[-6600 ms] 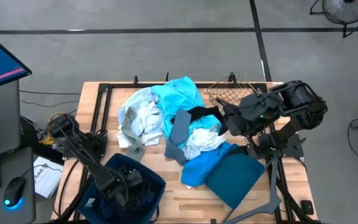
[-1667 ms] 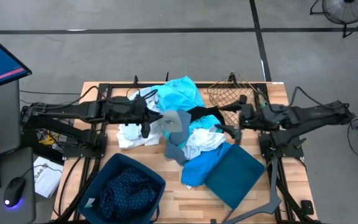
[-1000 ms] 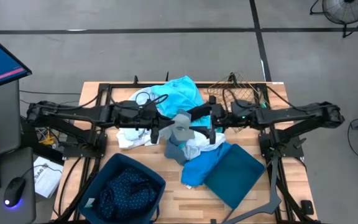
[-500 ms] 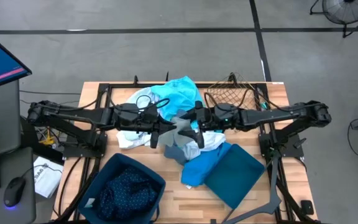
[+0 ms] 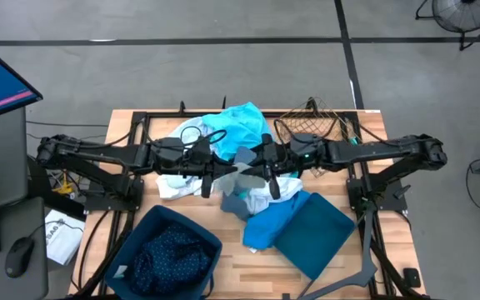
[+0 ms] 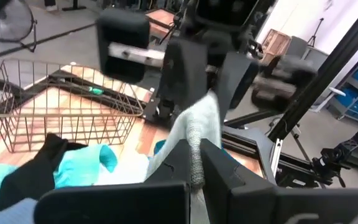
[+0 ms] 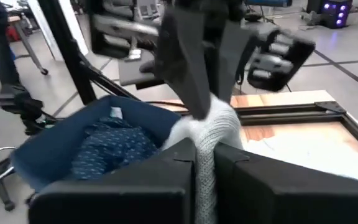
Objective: Pick & Place Cloths
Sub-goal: Put the light brown sock into the blue bin
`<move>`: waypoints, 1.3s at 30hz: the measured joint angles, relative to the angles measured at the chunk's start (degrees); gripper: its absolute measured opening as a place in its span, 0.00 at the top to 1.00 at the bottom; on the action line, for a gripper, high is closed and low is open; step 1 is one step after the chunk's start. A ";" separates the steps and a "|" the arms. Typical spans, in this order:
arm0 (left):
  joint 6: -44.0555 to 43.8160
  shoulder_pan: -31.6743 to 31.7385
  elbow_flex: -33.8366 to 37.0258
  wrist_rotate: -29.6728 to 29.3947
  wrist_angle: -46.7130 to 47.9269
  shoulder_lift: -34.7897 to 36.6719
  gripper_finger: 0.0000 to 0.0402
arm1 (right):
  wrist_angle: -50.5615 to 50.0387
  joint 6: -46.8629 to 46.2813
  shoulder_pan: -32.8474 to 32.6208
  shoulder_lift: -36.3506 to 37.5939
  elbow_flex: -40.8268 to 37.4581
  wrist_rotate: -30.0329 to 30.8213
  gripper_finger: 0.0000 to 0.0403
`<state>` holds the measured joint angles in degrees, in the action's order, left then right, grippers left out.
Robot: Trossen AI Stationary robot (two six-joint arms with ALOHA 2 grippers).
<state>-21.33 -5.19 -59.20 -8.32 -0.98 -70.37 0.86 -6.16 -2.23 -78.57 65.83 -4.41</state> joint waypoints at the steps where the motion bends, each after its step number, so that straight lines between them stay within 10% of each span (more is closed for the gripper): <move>1: 0.30 0.00 -0.02 -0.02 -0.20 0.10 0.99 | -1.81 -0.54 -0.15 0.77 1.04 0.79 0.98; 17: -1.72 0.00 0.05 7.28 -21.08 1.68 0.69 | -28.89 -6.61 -16.67 16.17 11.14 24.98 0.99; 27: -1.85 0.02 0.05 6.60 -11.72 4.04 0.83 | -53.55 -34.14 -34.15 17.55 8.90 40.55 0.99; 39: -2.08 0.00 1.88 5.28 -10.36 3.63 0.97 | -62.58 -68.82 -48.41 14.38 -7.57 38.47 0.98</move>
<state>-23.41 -5.19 -57.32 -3.04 -11.34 -66.74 -61.72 -74.98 -50.63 -64.18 58.26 34.06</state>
